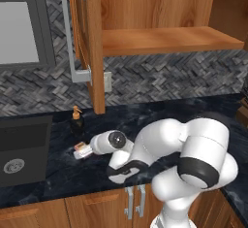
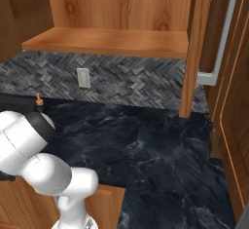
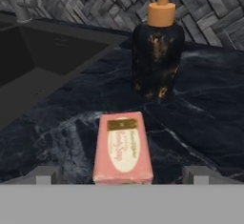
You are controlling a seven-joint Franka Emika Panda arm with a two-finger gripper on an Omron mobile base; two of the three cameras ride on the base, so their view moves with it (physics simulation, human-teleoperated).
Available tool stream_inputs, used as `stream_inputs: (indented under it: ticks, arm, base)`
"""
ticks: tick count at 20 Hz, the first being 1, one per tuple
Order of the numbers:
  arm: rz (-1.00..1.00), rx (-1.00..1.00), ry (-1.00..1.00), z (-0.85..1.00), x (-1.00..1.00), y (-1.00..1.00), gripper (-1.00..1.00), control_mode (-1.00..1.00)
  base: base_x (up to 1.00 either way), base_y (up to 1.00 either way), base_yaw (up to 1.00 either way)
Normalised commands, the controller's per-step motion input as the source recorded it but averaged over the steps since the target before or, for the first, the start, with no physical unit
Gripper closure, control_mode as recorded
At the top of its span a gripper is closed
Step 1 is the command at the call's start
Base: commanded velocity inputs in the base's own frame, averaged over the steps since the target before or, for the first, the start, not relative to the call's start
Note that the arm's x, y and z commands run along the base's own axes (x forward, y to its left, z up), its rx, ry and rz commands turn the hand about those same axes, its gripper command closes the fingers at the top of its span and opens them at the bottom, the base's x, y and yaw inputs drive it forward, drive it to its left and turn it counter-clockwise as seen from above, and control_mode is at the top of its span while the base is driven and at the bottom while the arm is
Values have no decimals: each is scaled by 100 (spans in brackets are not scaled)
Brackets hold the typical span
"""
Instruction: Locate and retrieve the bar soap and soap dispenser from the cabinet. Place them next to the sink.
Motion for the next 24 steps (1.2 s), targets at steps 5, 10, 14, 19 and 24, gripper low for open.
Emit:
stream_inputs:
  ticks: [5, 10, 14, 19, 24]
  arm:
    - [-3, 0, 4, 39, -7, 0, -100, -100]
    - [0, -2, 8, 38, -9, 0, -100, -100]
    - [1, -6, 1, 20, -7, -6, -100, -100]
    - [6, -6, 0, 28, -12, -11, -100, -100]
    - [3, -5, 5, 33, -19, -18, -100, -100]
  base:
    - [0, 0, 0]
    - [0, 0, 0]
    - [0, 0, 0]
    - [0, 0, 0]
    - [0, 0, 0]
